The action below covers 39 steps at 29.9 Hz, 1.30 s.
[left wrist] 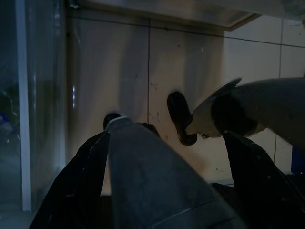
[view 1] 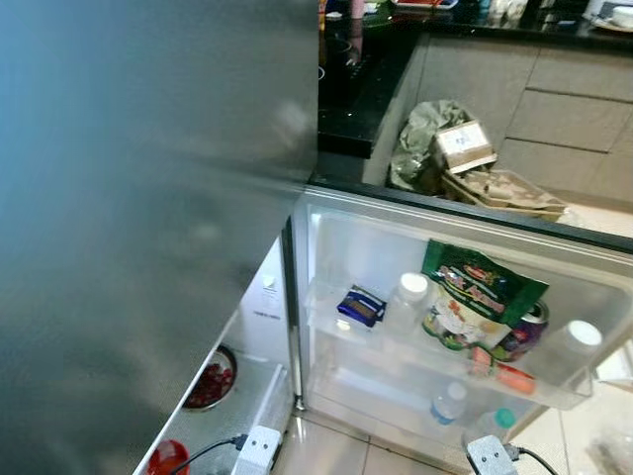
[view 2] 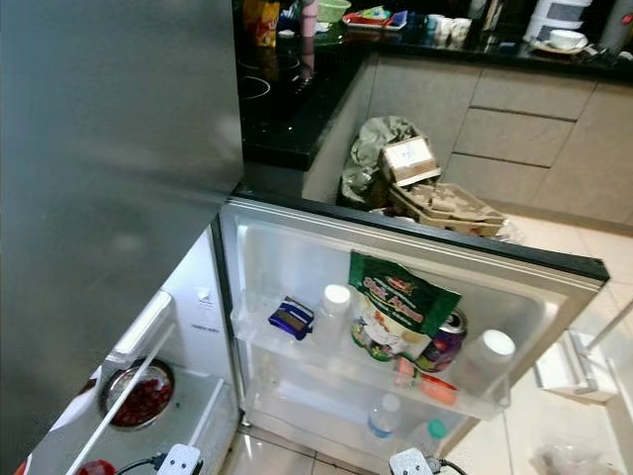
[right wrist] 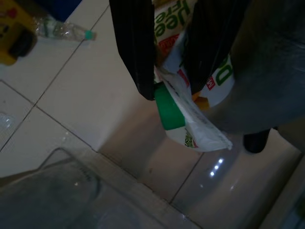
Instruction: Restocking fridge
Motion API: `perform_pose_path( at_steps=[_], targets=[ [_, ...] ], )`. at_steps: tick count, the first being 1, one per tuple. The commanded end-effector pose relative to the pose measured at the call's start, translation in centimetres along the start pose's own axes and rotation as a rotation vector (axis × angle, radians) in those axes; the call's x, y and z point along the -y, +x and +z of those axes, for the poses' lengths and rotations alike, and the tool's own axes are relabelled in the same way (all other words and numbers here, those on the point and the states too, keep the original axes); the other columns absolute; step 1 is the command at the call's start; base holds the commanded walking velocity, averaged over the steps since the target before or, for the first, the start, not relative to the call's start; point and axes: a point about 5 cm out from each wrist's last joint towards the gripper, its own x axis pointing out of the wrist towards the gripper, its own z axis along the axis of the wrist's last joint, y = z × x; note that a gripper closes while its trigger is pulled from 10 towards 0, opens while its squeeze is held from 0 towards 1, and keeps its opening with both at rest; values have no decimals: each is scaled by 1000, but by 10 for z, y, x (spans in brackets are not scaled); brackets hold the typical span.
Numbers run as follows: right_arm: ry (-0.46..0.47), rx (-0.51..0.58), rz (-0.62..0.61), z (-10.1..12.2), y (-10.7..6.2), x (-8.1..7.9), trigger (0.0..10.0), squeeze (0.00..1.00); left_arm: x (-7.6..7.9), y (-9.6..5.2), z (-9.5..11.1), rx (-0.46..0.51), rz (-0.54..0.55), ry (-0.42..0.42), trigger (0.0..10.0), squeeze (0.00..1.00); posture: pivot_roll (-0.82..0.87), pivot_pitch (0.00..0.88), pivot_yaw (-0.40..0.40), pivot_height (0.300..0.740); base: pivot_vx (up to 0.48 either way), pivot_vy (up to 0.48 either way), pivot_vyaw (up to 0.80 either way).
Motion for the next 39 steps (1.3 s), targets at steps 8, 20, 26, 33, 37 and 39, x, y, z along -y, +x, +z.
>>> perform_pose_path(
  at_steps=[8, 20, 26, 33, 37, 39],
  targets=[
    [-174, 42, 92, 15, 2, -4, 10000, 0, 6, 0, -8, -31, -45, -8, 10000, 0, -33, 0, -29, 740, 0, 0, 0],
    [-345, 159, 361, 53, 6, -26, 10000, 0, 5, -2, -12, -33, -43, -14, 10000, 0, -32, 0, -26, 740, 0, 0, 0],
    [-408, 228, 531, 74, 4, -37, 10000, 0, 5, -2, -14, -34, -49, -19, 10000, 0, -33, 0, -25, 740, 0, 0, 0],
    [-463, 359, 620, 110, -3, -34, 10000, 0, 6, -3, -15, -34, -56, -25, 10000, 0, -33, 0, -26, 740, 0, 0, 0],
    [-506, 452, 547, 138, -8, -21, 10000, 0, 7, -3, -16, -36, -58, -27, 10000, 0, -35, 0, -28, 740, 0, 0, 0],
    [-532, 461, 476, 146, -9, -10, 10000, 0, 8, -3, -17, -36, -60, -29, 10000, 0, -36, 0, -31, 740, 0, 0, 0]
  ],
)
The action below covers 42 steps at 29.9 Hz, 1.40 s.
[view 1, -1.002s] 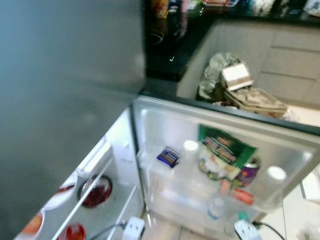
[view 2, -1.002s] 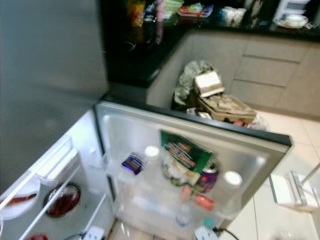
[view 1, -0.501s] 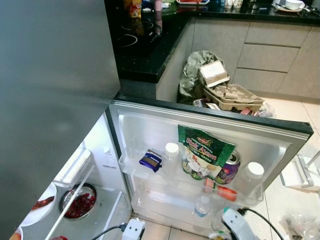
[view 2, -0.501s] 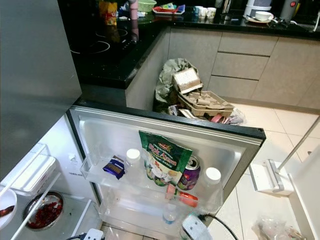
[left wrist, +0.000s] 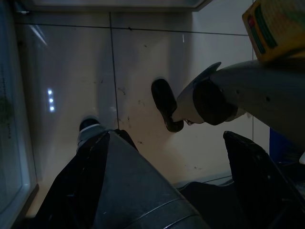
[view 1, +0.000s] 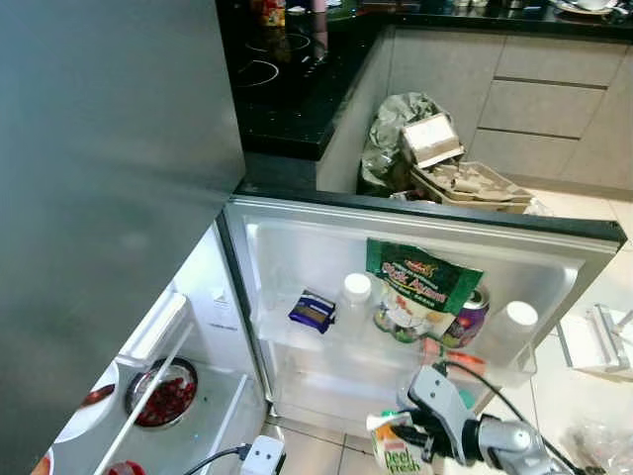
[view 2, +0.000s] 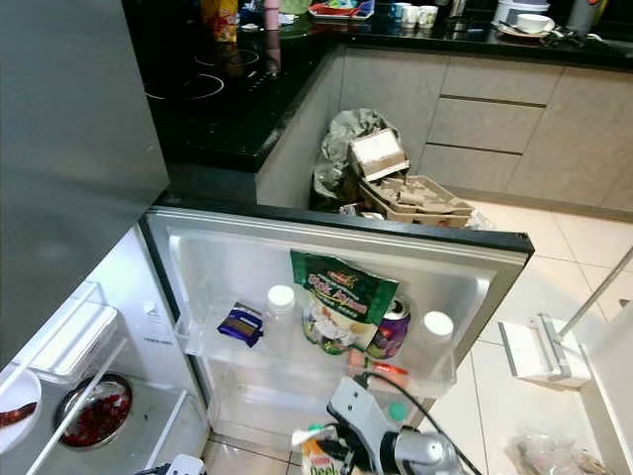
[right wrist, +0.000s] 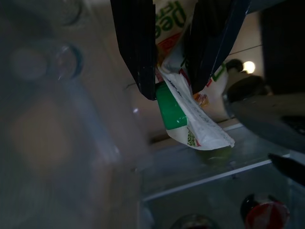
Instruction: Restocking fridge
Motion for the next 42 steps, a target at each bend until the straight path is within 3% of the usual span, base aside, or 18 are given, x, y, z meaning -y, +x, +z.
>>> perform_pose_path(
  at_steps=[1, 5, 8, 13, 18, 22, 28, 33, 40, 42],
  targets=[
    [-51, 2, -68, 7, -7, 15, 10000, 0, 1, -1, -8, -21, -3, -14, 10000, 0, -36, 0, -31, 740, 0, 0, 0],
    [-42, -11, -27, 4, -8, 12, 10000, 0, 2, -1, -8, -20, -7, -15, 10000, 0, -33, 0, -33, 740, 0, 0, 0],
    [-5, -9, 52, -2, -4, -2, 10000, 0, 3, -1, -7, -17, -12, -13, 10000, 0, -33, 0, -33, 740, 0, 0, 0],
    [6, 12, 39, 0, -1, -4, 10000, 0, 3, -1, -7, -14, -15, -7, 10000, 0, -34, 0, -32, 740, 0, 0, 0],
    [36, 134, 46, 18, 16, -15, 10000, 0, 2, 0, -2, 4, -21, 16, 10000, 0, -31, 0, -29, 740, 0, 0, 0],
    [-10, 198, -38, 36, 26, -12, 10000, 0, 0, -1, 3, 21, -18, 43, 10000, 0, -32, 0, -27, 740, 0, 0, 0],
    [-88, 210, -118, 48, 36, -15, 10000, 0, -6, -2, 10, 56, 0, 52, 10000, 0, -31, 0, -29, 740, 0, 0, 0],
    [-86, 221, -129, 50, 42, -22, 10000, 0, -13, -6, 17, 98, 28, 63, 10000, 0, -25, 0, -31, 740, 0, 0, 0],
    [-49, 262, -82, 51, 46, -34, 10000, 0, -25, -13, 31, 166, 30, 107, 10000, 0, -20, 0, -28, 740, 0, 0, 0],
    [-33, 297, 3, 54, 46, -41, 10000, 0, -27, -14, 37, 192, 17, 129, 10000, 0, -20, 0, -23, 740, 0, 0, 0]
  ],
)
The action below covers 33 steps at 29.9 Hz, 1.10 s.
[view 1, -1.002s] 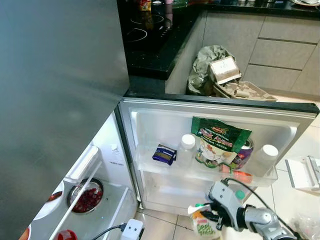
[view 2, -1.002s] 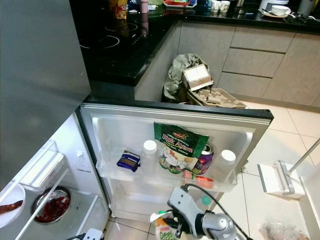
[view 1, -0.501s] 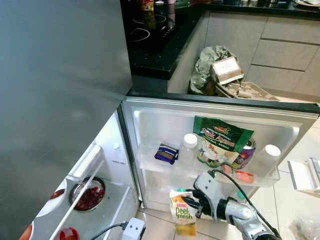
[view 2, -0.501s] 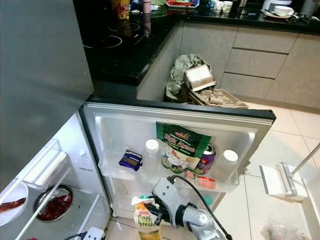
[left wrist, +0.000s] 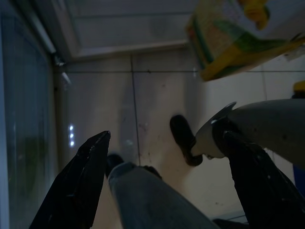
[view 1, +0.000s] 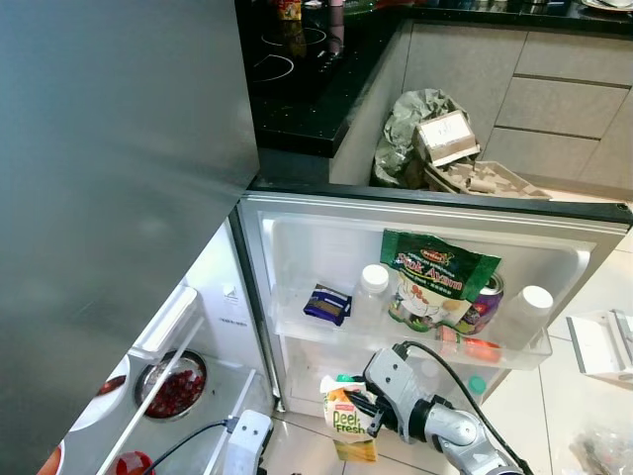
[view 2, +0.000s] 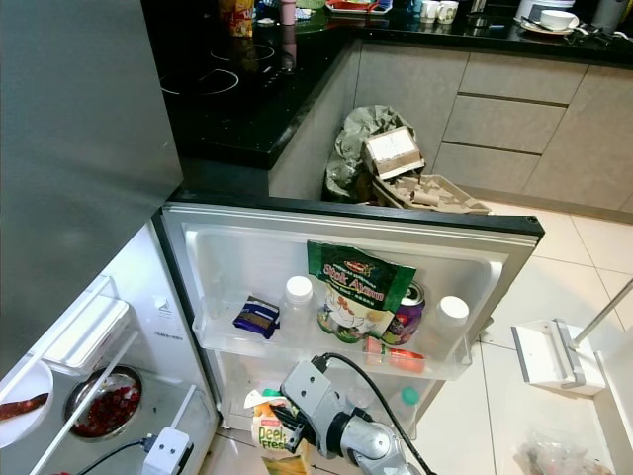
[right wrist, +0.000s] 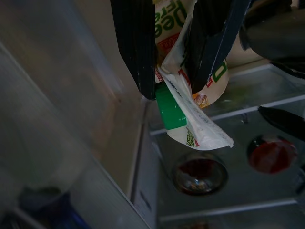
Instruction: Restocking fridge
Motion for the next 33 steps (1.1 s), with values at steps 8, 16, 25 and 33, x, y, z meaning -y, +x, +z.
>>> perform_pose_path(
  at_steps=[8, 16, 25, 33],
  targets=[
    [-102, -129, 122, -13, -11, -2, 10000, 0, -4, 1, 15, 61, -25, 46, 10000, 0, -23, 0, -21, 740, 0, 0, 0],
    [-211, -235, 51, -22, -22, 13, 10000, 0, 0, 2, 13, 62, -36, 48, 10000, 0, -22, 0, -22, 740, 0, 0, 0],
    [-412, -438, -37, -28, -47, 49, 10000, 0, 1, 1, 7, 43, -38, 58, 10000, 0, -19, 0, -25, 740, 0, 0, 0],
    [-461, -485, -246, -19, -59, 82, 10000, 0, 6, 1, 3, 35, -50, 59, 10000, 0, -21, 0, -24, 740, 0, 0, 0]
  ],
)
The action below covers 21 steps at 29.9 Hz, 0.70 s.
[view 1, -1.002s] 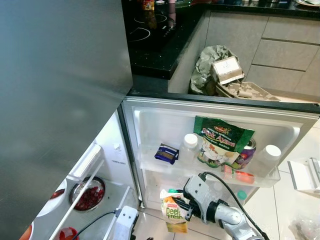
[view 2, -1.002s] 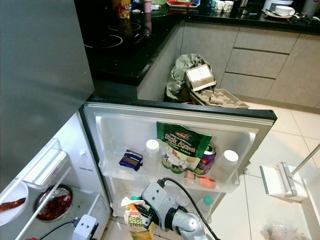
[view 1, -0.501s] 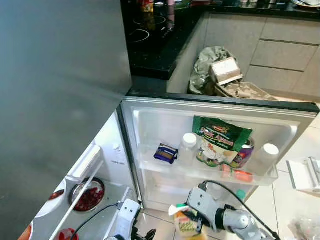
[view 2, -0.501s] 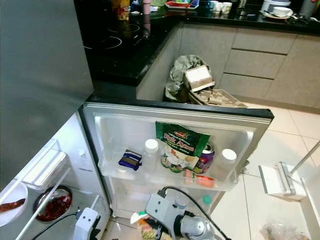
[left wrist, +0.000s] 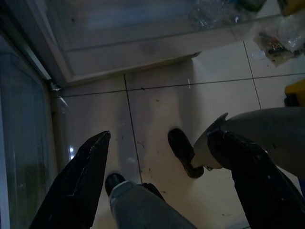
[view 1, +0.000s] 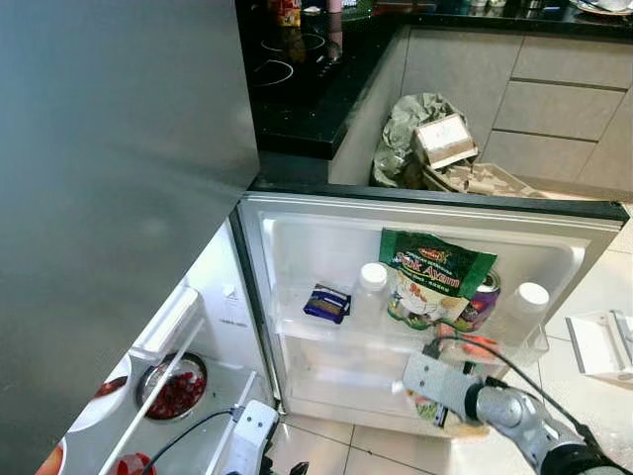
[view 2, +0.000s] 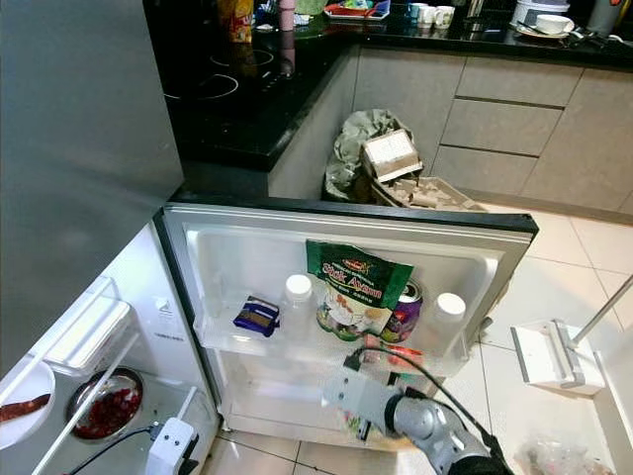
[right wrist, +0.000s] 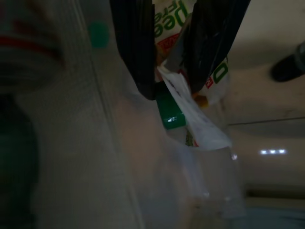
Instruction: Restocking fridge
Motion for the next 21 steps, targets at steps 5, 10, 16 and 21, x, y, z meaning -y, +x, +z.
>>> perform_pose_path(
  at_steps=[5, 10, 16, 21],
  targets=[
    [-19, -68, -53, -8, -3, 11, 10000, 0, 4, 1, -3, -12, -10, 5, 10000, 0, -19, 0, -26, 740, 0, 0, 0],
    [3, -83, -102, -9, -2, 16, 10000, 0, 4, 1, -3, -12, -13, 9, 10000, 0, -18, 0, -26, 740, 0, 0, 0],
    [20, -100, -148, -11, -3, 20, 10000, 0, 5, 1, -3, -12, -20, 14, 10000, 0, -18, 0, -26, 740, 0, 0, 0],
    [33, -104, -178, -11, -4, 24, 10000, 0, 5, 1, -3, -14, -26, 19, 10000, 0, -18, 0, -22, 740, 0, 0, 0]
  ],
)
